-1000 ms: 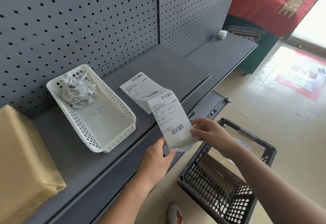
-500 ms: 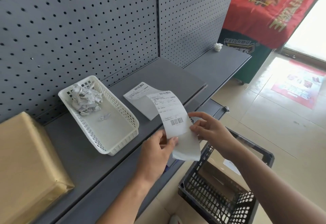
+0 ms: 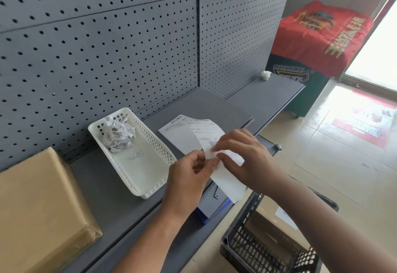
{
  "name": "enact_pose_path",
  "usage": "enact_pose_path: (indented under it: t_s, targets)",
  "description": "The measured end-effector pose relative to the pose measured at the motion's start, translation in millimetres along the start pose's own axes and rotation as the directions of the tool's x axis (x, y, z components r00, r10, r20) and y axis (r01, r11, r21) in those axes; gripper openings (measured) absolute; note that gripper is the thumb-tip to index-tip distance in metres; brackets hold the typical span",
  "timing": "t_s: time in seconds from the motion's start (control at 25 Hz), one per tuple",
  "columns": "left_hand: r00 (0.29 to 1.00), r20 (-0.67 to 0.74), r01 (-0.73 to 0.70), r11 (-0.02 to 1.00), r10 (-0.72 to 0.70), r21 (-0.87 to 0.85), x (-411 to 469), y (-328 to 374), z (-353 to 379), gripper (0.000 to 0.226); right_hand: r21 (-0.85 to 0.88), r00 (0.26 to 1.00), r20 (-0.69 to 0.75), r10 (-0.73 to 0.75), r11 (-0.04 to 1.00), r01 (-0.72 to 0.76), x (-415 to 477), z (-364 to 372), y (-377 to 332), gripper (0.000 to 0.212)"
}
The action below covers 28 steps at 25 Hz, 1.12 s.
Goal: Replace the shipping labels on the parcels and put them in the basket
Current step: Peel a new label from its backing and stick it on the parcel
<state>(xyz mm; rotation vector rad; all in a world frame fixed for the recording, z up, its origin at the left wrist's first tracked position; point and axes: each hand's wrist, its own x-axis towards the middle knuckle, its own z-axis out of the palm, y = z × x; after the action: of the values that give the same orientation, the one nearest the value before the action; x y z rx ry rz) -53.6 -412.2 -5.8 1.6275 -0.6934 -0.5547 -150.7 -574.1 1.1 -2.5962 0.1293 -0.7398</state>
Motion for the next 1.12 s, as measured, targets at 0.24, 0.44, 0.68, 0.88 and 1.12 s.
enact_pose_path:
  t_s: [0.24, 0.44, 0.68, 0.88, 1.12]
  targets:
    - [0.997, 0.071, -0.041, 0.999, 0.041, -0.005, 2.3, 22.9, -13.7, 0.017, -0.045, 0.997, 0.037, -0.069, 0.996, 0.071, 19.0, -16.2, -11.0, 0.023]
    - [0.991, 0.111, -0.084, 0.994, 0.076, 0.068, 2.1, 35.0, -22.3, 0.022, -0.156, 0.988, 0.019, -0.152, 0.976, 0.153, 34.9, -24.0, -18.1, 0.024]
    - [0.991, 0.101, -0.096, 0.989, 0.085, 0.110, 4.7, 38.4, -26.1, 0.020, -0.262, 0.969, 0.048, -0.242, 0.933, 0.246, 46.9, -29.4, -22.7, 0.020]
    - [0.992, 0.067, -0.116, 0.978, 0.105, 0.175, 7.1, 37.8, -28.5, 0.019, -0.262, 0.973, 0.066, -0.221, 0.937, 0.231, 51.3, -29.2, -26.8, 0.018]
    - [0.992, 0.067, -0.123, 0.971, 0.111, 0.207, 9.8, 35.4, -30.6, 0.023, -0.265, 0.974, 0.094, -0.206, 0.938, 0.224, 53.8, -28.0, -28.6, 0.018]
